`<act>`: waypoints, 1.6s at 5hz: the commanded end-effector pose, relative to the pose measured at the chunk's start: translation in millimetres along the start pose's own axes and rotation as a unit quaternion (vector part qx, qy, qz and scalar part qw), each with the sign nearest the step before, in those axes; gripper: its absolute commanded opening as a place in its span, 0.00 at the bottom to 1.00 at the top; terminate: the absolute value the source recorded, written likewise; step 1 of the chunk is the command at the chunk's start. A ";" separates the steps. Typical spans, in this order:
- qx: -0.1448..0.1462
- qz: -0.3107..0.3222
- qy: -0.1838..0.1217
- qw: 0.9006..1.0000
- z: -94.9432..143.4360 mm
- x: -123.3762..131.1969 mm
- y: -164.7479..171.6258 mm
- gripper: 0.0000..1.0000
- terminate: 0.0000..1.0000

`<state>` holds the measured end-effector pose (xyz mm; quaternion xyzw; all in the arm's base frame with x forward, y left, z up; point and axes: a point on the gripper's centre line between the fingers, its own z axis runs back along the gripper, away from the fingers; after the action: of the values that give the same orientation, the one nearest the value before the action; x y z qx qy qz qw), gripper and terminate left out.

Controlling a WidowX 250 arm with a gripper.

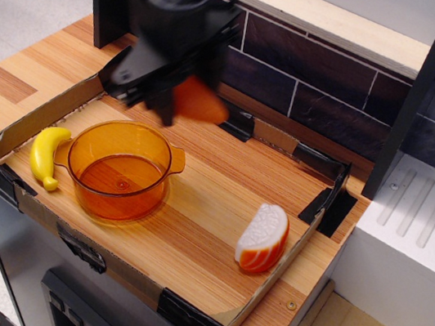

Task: Put carrot in pot

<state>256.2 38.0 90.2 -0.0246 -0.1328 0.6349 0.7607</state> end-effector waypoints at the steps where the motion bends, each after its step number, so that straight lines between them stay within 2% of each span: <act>1: 0.030 -0.028 -0.049 0.998 -31.9 25.7 20.7 0.00 0.00; 2: 0.035 -0.031 -0.058 0.997 -40.2 24.6 24.8 0.00 0.00; 3: 0.034 -0.036 -0.061 0.997 -33.2 23.7 24.7 1.00 0.00; 4: 0.016 -0.013 -0.079 0.997 -10.6 30.1 21.5 1.00 0.00; 6: -0.020 0.036 -0.073 0.996 50.8 40.0 0.8 1.00 0.00; 7: -0.016 0.040 -0.062 0.997 70.0 46.0 -8.9 1.00 0.00; 8: -0.016 0.040 -0.062 0.997 70.0 46.0 -8.9 1.00 0.00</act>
<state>251.9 64.7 152.5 0.0077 -0.1730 0.6618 0.7294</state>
